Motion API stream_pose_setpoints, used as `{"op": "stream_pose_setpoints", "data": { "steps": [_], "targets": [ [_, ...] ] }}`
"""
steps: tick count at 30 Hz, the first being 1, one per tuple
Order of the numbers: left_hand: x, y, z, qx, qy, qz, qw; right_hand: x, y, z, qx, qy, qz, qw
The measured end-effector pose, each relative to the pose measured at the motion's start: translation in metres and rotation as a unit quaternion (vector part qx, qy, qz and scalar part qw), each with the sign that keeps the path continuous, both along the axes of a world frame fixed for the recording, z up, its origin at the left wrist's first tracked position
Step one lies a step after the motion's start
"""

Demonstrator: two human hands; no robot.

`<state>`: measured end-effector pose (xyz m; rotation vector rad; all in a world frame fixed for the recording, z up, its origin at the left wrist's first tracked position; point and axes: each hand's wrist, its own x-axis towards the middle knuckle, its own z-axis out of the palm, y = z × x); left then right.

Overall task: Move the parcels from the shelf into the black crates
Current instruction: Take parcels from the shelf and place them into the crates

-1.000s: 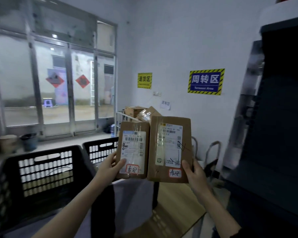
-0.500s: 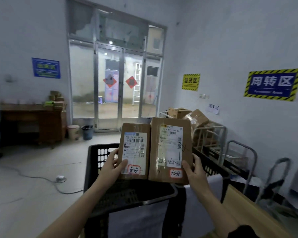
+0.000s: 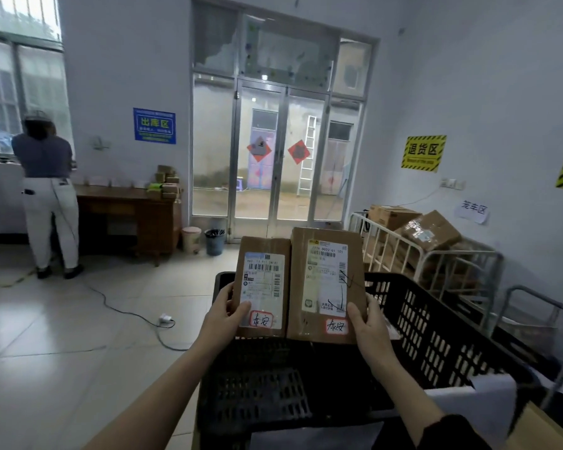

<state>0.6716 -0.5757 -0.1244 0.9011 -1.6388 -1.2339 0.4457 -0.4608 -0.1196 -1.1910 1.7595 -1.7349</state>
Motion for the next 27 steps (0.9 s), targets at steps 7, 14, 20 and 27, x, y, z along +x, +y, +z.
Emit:
{"op": "stream_pose_setpoints", "data": {
  "steps": [7,14,20,27],
  "targets": [
    [-0.040,-0.048,-0.019,0.026,-0.021,0.048,0.998,-0.037,-0.070,-0.014,0.048,-0.009,-0.006,0.999],
    [-0.065,-0.080,-0.061,0.104,-0.037,0.121,0.987,-0.057,-0.127,-0.044,0.117,-0.023,0.001,0.993],
    [-0.077,-0.096,-0.094,0.181,-0.039,0.144,0.972,-0.067,-0.160,-0.078,0.173,-0.073,0.026,0.982],
    [-0.084,-0.115,-0.142,0.279,-0.103,0.175,0.939,-0.069,-0.184,-0.142,0.242,-0.136,0.007,0.961]
  ]
}}
